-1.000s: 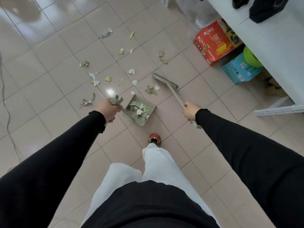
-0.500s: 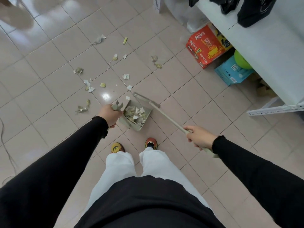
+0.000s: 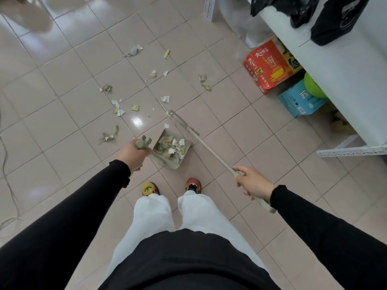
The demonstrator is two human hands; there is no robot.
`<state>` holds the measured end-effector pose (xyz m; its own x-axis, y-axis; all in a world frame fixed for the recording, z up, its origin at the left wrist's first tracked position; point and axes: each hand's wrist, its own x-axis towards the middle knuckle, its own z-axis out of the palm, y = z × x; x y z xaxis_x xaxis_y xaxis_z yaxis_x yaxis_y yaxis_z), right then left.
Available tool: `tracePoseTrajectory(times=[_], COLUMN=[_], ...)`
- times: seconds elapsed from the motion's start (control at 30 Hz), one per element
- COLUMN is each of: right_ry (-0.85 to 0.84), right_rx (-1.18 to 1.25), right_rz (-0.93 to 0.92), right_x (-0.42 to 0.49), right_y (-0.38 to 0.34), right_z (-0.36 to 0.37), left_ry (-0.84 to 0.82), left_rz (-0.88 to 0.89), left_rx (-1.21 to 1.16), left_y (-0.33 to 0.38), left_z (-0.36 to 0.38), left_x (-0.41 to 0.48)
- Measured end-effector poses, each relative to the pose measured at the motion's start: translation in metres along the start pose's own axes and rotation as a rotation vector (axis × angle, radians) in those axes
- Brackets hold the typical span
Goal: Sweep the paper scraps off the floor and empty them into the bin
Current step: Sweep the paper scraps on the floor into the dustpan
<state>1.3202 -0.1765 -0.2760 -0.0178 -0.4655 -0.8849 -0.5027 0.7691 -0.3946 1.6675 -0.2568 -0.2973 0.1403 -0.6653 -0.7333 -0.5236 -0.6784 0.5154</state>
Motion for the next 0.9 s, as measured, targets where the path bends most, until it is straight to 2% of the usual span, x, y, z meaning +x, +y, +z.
tracePoseTrajectory(times=[0.23, 0.43, 0.5, 0.57, 0.63, 0.77, 0.9], right_ry=[0.089, 0.102, 0.107, 0.054, -0.017, -0.09, -0.071], right_rx=[-0.247, -0.527, -0.652, -0.669, -0.636, -0.421, -0.401], right_rz=[-0.139, -0.06, -0.062, -0.025, 0.002, 0.049, 0.003], right_x=[0.121, 0.188, 0.183, 0.168, 0.143, 0.075, 0.036], right_y=[-0.117, -0.194, -0.192, -0.169, -0.138, -0.094, -0.077], right_z=[0.003, 0.007, 0.008, 0.007, -0.001, -0.03, -0.029], left_ry=[0.089, 0.079, 0.074, 0.075, 0.069, 0.055, 0.047], left_rz=[-0.046, -0.071, -0.081, -0.082, -0.084, -0.082, -0.079], left_rx=[-0.081, -0.043, -0.037, -0.036, -0.037, -0.027, -0.031], left_y=[0.002, 0.007, 0.012, 0.015, 0.019, 0.024, 0.024], left_z=[-0.027, -0.032, -0.033, -0.036, -0.038, -0.041, -0.042], left_x=[0.007, 0.025, 0.028, 0.031, 0.032, 0.03, 0.029])
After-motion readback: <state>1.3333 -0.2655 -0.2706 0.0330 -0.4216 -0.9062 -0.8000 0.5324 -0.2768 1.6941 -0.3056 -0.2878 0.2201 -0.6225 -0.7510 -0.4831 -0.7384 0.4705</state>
